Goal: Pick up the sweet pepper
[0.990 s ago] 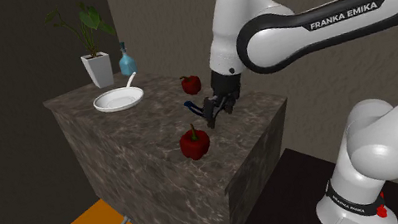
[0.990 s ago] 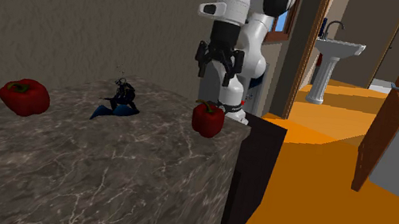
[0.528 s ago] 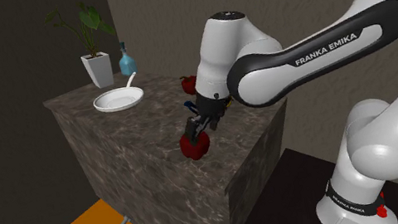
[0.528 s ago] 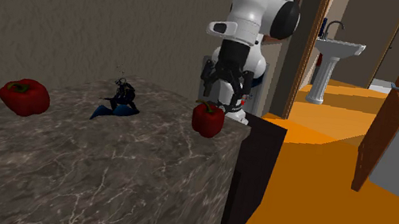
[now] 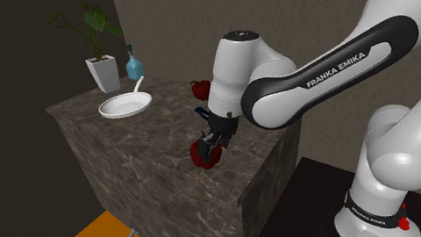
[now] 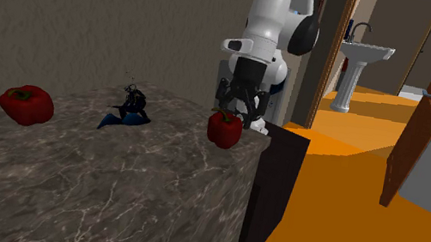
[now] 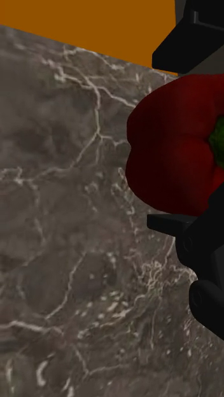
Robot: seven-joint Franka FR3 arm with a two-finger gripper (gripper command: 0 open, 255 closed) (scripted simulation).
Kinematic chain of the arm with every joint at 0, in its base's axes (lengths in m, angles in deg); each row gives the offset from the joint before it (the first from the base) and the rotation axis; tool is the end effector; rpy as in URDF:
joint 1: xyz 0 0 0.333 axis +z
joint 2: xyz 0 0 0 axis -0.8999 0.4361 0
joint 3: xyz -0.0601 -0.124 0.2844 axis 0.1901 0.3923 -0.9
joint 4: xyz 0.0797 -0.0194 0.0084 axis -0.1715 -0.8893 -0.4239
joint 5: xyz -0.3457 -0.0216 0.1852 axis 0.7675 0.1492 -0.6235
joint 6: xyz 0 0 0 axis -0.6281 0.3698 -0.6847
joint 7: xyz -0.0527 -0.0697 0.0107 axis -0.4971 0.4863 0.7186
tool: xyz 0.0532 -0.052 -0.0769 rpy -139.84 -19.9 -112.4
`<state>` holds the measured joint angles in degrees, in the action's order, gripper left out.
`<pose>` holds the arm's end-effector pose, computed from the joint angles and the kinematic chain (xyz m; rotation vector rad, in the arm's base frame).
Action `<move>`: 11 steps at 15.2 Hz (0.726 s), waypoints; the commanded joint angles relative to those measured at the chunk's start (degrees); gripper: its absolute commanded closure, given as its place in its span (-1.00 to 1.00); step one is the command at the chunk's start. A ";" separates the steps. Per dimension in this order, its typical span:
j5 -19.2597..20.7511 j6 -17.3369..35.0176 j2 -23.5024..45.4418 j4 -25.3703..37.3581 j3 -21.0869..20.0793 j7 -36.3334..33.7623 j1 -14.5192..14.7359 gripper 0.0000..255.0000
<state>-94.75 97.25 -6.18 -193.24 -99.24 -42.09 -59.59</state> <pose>0.3500 0.1786 0.4236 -3.0855 0.0779 -0.4358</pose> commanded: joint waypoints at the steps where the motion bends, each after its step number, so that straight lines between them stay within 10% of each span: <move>1: 0.01 0.15 0.09 -0.12 -0.02 -0.02 -0.02 1.00; 11: 0.01 -1.65 -0.74 0.85 0.33 0.13 0.07 1.00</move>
<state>-94.72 96.29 -6.57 -192.67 -99.09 -42.07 -59.56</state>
